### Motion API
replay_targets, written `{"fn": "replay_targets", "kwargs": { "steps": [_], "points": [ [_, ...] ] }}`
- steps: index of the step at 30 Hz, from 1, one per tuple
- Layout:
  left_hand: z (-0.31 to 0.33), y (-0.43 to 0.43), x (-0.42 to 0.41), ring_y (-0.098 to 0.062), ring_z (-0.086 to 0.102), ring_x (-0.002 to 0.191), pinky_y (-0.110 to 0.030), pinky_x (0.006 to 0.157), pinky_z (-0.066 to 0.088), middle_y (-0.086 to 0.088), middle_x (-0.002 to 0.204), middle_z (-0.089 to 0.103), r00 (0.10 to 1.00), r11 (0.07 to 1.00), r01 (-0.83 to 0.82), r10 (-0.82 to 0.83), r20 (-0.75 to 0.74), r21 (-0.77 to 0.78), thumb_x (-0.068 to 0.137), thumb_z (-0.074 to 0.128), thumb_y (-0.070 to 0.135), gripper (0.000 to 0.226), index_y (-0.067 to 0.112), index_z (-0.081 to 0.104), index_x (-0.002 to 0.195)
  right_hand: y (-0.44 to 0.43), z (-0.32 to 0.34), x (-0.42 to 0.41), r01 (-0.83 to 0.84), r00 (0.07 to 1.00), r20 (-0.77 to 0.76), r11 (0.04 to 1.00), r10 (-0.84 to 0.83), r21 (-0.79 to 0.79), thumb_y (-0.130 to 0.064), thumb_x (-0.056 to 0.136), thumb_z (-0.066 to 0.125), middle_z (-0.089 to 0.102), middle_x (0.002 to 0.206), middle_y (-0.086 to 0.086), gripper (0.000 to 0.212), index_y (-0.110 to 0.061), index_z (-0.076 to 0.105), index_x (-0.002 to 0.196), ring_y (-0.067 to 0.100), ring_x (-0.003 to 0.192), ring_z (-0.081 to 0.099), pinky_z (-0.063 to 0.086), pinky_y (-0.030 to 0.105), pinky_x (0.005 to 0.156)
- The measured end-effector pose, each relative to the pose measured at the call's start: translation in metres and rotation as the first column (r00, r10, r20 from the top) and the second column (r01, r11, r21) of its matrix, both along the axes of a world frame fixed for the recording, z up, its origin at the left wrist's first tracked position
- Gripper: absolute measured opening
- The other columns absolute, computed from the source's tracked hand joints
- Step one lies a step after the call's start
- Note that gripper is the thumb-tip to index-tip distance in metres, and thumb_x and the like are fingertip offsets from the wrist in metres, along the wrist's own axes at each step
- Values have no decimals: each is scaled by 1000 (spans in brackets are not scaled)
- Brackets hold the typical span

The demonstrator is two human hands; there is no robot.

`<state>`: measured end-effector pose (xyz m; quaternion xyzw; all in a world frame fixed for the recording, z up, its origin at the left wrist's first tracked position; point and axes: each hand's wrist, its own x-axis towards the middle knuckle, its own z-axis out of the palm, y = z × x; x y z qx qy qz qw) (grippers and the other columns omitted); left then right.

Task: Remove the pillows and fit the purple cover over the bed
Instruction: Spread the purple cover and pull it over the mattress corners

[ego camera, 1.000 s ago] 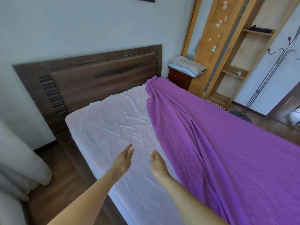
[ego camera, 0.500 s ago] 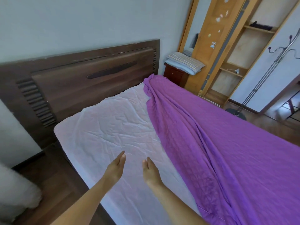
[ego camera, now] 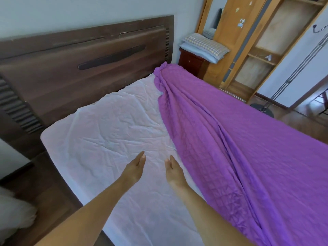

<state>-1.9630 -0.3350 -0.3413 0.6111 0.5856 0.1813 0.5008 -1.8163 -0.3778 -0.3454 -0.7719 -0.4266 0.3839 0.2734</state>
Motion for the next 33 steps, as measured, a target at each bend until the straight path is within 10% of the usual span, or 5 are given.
{"fn": "replay_targets", "kwargs": {
  "steps": [14, 28, 31, 33],
  "points": [
    [-117, 94, 98, -17, 30, 139, -23, 110, 20, 2, 151, 33, 995, 998, 63, -63, -84, -5, 100, 26, 39, 47, 24, 30, 145, 100, -141, 119, -123, 965, 236, 992, 118, 5, -23, 100, 40, 36, 148, 14, 48, -2, 31, 142, 25, 136, 34, 23, 28, 110],
    [-263, 157, 132, -15, 32, 138, -22, 109, 22, 3, 149, 36, 983, 992, 123, -119, -141, 18, 100, 27, 41, 48, 29, 29, 145, 154, -319, 190, -128, 546, 757, 929, 358, -347, -37, 97, 38, 18, 155, 13, 62, -6, 18, 148, 29, 141, 19, 15, 49, 113],
    [-280, 158, 133, -14, 32, 138, -22, 110, 20, 4, 149, 35, 985, 992, 122, -117, -129, 32, 100, 27, 40, 47, 28, 30, 145, 160, -335, 201, -135, 441, 848, 956, 294, -261, -22, 84, 52, 63, 114, 20, 32, -4, 66, 107, 35, 107, 57, 40, 56, 96],
    [-287, 157, 132, -14, 31, 138, -21, 110, 20, 4, 149, 35, 983, 991, 131, -126, -136, 32, 100, 27, 40, 47, 27, 30, 145, 163, -332, 207, -177, 414, 887, 974, 206, -144, -8, 71, 55, 67, 71, 11, 12, -10, 67, 70, 29, 71, 64, 52, 51, 79]
  ]
}}
